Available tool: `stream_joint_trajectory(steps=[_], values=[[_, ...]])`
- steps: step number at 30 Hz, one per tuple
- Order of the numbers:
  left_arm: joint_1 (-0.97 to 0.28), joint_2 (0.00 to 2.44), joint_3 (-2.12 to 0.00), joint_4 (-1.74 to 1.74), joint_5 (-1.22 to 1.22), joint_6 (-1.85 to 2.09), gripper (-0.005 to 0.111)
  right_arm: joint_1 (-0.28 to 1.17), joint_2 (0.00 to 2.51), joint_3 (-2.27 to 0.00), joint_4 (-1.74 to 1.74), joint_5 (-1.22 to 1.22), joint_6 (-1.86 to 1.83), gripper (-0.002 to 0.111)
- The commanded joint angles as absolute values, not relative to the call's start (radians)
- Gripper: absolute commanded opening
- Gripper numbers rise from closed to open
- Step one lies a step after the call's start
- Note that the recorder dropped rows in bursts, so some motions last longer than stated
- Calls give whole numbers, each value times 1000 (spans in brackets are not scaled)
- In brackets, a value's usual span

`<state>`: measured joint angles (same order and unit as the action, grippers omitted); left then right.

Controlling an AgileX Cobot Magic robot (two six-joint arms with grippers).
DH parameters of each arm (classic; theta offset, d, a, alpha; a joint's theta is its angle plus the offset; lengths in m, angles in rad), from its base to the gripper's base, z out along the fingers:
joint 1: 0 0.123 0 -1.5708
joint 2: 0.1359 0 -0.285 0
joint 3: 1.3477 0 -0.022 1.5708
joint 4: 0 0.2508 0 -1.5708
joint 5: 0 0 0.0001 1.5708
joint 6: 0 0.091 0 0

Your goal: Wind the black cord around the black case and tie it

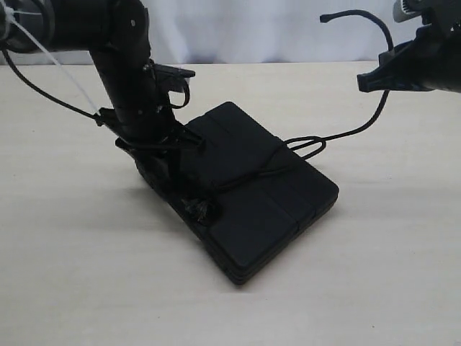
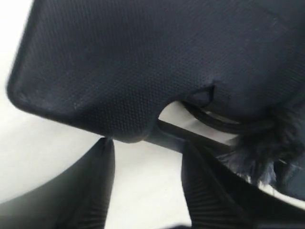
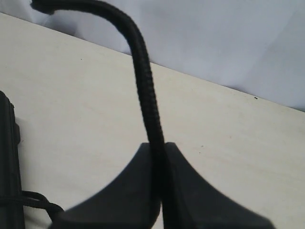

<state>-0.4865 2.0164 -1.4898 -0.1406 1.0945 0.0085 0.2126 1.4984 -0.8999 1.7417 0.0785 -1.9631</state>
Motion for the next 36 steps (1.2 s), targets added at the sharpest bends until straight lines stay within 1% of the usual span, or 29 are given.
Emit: stream_joint_trajectory(steps=[1, 3, 5, 7, 8, 17, 21, 30, 34, 36], values=[[-492, 2061, -1482, -155, 1135, -109, 42, 206, 1501, -904, 1744, 81, -1957, 4], [-505, 2060, -1459, -168, 1133, -110, 42, 206, 1501, -904, 1744, 81, -1957, 4], [-525, 2060, -1409, -167, 1071, -121, 42, 206, 1499, -904, 1744, 81, -1955, 4], [-524, 2060, -1359, -169, 928, -193, 42, 206, 1499, -901, 1744, 83, -1947, 4], [-524, 2060, -1351, -169, 900, -206, 42, 206, 1499, -896, 1744, 83, -1947, 4], [-524, 2068, -1348, -167, 709, -214, 42, 206, 1499, -890, 1744, 83, -1921, 4], [-524, 2068, -1348, -159, 678, -217, 42, 206, 1499, -890, 1744, 83, -1921, 4], [-524, 2068, -1348, 15, 648, -241, 42, 206, 1499, -890, 1744, 83, -1891, 4], [-524, 2074, -1348, 17, 607, -243, 41, 206, 1497, -890, 1744, 75, -1855, 4], [-524, 2091, -1348, 17, 599, -245, 36, 206, 1497, -890, 1744, 75, -1853, 4]])
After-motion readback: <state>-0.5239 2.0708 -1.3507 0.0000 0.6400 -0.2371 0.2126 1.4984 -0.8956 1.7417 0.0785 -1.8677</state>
